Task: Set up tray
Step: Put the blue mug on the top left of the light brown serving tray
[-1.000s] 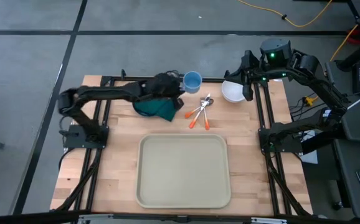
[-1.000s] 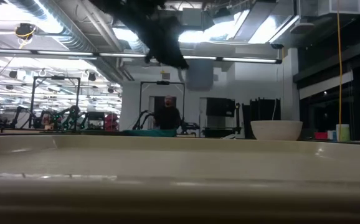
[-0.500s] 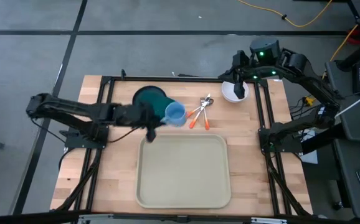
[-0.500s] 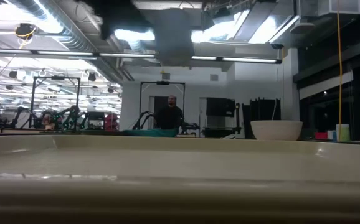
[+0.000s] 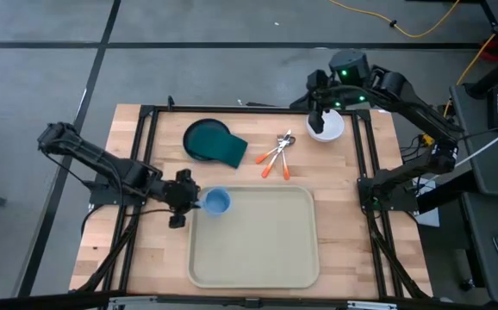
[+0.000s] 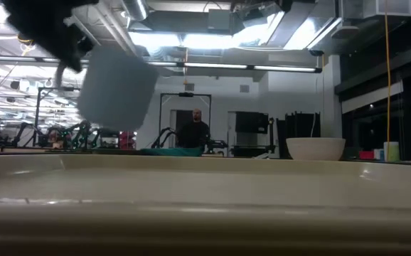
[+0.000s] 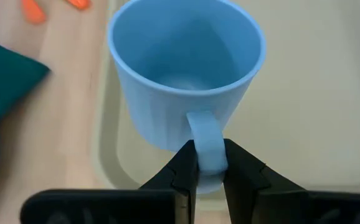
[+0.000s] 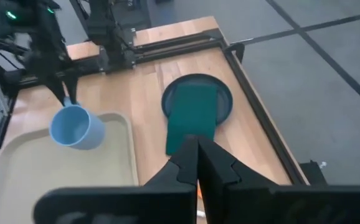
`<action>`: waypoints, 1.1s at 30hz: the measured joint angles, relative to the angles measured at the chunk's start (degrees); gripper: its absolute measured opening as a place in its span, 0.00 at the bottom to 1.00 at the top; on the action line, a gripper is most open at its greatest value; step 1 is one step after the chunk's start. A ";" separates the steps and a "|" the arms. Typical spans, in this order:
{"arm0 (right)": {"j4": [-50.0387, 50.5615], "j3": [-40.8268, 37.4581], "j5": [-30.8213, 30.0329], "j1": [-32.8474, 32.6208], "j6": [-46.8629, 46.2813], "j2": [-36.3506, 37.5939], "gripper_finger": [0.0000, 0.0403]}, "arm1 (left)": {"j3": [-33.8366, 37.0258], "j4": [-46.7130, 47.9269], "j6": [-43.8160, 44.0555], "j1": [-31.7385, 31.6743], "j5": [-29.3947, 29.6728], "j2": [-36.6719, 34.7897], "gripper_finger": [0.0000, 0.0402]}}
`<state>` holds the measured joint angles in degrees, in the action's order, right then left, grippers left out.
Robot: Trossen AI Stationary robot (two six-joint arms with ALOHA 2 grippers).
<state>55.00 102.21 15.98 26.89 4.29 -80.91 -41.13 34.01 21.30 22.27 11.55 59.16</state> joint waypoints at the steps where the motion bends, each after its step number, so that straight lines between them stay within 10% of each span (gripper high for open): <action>1: -0.20 0.00 0.22 -0.12 -0.21 -0.08 0.01 | 1.50 -0.98 0.00 0.24 -0.06 -0.82 0.10; 33: -1.70 0.00 0.23 -0.21 -5.56 -0.10 0.01 | 26.97 -22.02 -17.59 -12.24 -8.15 -13.91 0.10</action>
<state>53.30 102.21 16.21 26.68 -1.28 -81.01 -14.15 11.99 3.70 10.02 3.40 45.26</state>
